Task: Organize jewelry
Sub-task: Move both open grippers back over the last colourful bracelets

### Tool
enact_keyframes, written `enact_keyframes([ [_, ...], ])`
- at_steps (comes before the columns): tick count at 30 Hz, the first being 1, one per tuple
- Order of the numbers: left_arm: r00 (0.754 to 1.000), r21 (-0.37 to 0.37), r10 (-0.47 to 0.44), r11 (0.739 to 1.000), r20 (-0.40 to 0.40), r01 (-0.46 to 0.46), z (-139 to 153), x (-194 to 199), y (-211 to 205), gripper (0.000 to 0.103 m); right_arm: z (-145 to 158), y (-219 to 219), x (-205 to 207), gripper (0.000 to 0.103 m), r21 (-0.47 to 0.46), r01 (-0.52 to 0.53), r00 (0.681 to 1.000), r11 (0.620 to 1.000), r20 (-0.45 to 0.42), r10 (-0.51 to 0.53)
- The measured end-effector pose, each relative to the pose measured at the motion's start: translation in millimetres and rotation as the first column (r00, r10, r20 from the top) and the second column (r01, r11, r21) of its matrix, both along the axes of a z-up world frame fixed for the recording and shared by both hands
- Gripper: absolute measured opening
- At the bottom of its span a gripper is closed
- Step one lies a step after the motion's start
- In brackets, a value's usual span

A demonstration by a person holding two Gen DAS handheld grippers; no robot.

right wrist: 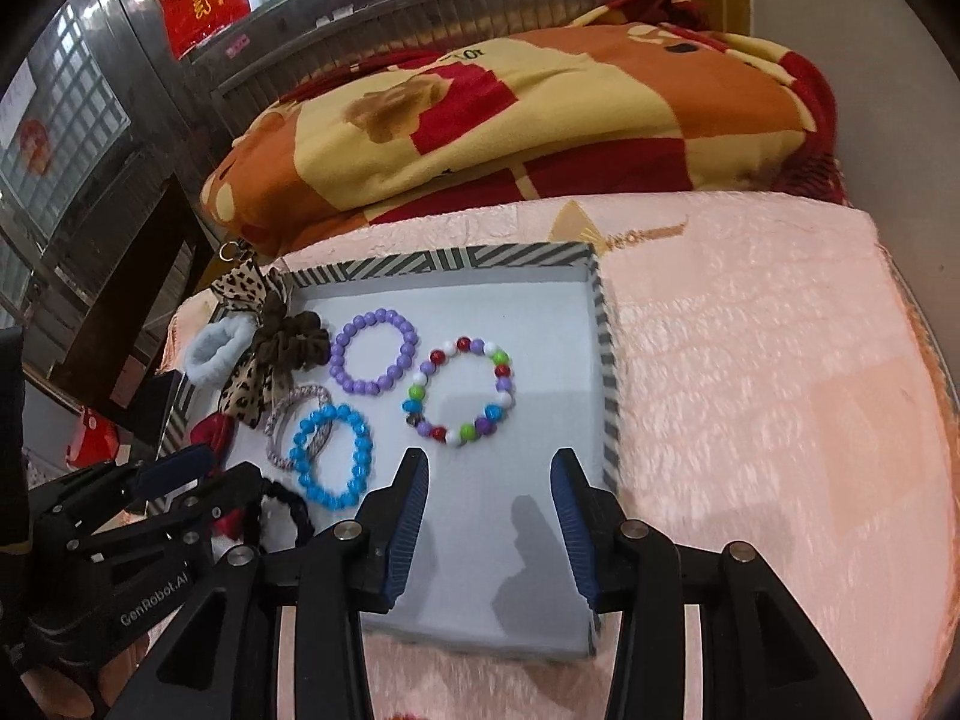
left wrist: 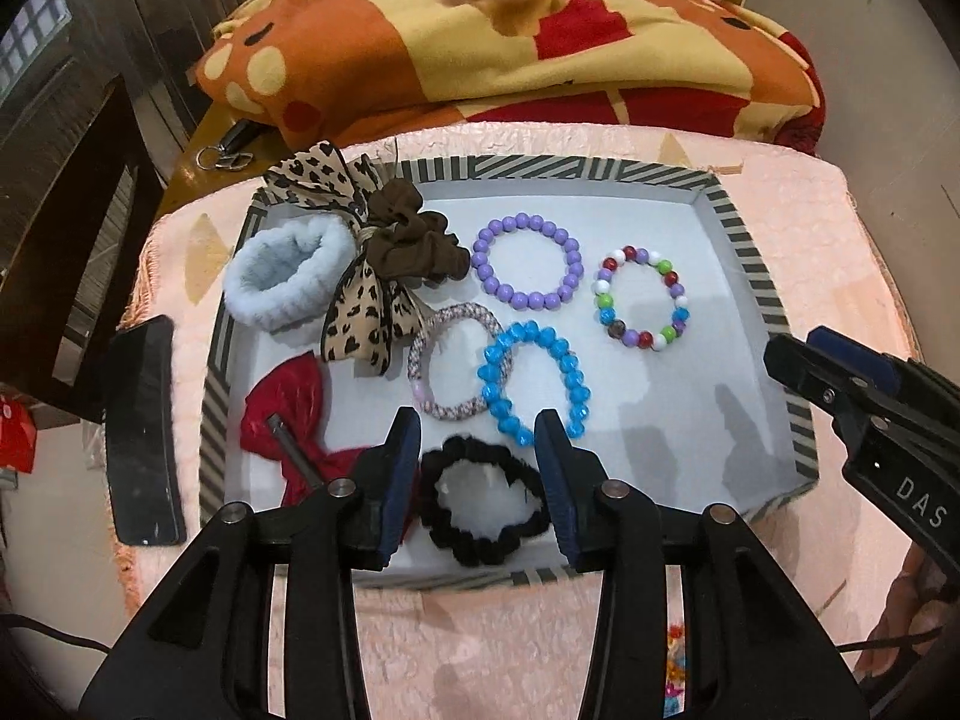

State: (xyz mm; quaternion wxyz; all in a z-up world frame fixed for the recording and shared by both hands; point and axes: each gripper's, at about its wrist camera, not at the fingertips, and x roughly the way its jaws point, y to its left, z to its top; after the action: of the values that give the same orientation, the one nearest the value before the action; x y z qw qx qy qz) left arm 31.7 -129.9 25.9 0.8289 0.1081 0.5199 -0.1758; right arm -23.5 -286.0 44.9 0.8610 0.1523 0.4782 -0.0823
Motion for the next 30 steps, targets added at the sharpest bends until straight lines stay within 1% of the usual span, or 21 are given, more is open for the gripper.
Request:
enact_keyframes([
  [10, 1.000, -0.005, -0.008, 1.000, 0.025, 0.008, 6.7, -38.6, 0.5, 0.039, 5.2, 11.9, -51.5, 0.041, -0.013, 0.012, 1.000, 1.000, 0.000, -0.012],
  [25, 1.000, -0.011, -0.004, 1.000, 0.017, 0.004, 6.9, -103.4, 2.7, 0.039, 6.4, 22.9, -118.7, 0.041, -0.027, -0.012, 1.000, 1.000, -0.014, 0.011],
  [30, 1.000, -0.017, 0.009, 1.000, 0.000, -0.009, 3.7, -117.3, 6.9, 0.039, 0.1, 23.7, -134.1, 0.041, -0.015, -0.020, 0.999, 1.000, -0.032, 0.019],
])
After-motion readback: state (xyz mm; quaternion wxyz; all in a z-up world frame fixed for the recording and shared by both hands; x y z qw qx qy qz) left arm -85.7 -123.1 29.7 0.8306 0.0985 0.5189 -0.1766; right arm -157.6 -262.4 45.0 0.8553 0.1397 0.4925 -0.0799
